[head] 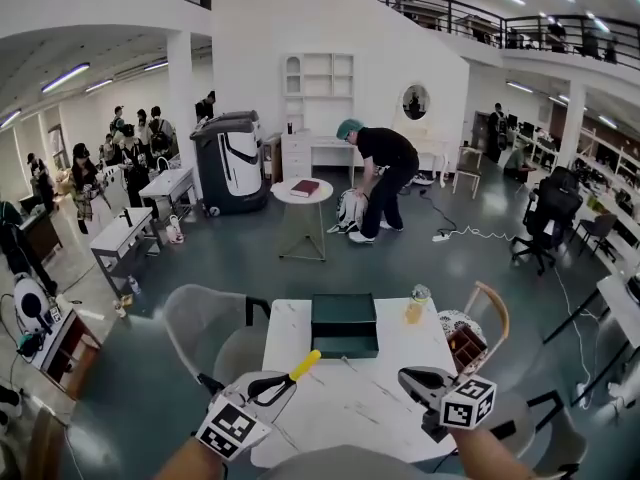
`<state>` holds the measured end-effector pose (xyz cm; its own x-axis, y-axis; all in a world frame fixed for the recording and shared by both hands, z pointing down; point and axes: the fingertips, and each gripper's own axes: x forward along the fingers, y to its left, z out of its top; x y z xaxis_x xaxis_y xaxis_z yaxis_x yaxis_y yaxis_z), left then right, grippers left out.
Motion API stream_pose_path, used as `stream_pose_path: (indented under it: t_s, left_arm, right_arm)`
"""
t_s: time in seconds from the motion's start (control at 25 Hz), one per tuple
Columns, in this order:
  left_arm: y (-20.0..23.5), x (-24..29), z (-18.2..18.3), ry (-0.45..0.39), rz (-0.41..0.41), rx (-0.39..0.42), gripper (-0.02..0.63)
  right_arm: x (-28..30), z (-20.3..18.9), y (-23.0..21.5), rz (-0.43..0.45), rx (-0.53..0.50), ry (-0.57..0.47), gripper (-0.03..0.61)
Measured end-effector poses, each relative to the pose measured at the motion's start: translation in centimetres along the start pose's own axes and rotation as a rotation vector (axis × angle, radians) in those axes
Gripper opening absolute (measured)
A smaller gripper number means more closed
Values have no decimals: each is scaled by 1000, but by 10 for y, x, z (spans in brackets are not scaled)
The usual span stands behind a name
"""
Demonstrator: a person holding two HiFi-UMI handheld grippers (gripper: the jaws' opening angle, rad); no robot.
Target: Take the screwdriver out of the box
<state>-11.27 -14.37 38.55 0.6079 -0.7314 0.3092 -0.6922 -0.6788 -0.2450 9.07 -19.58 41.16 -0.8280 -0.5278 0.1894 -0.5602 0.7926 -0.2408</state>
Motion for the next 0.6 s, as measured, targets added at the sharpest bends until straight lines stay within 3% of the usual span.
stream_pose_path:
  t_s: [0.6]
  left_arm:
    - [9, -10, -11, -15, 22, -39, 55]
  right_arm:
    - [8, -4, 8, -2, -41, 49, 8]
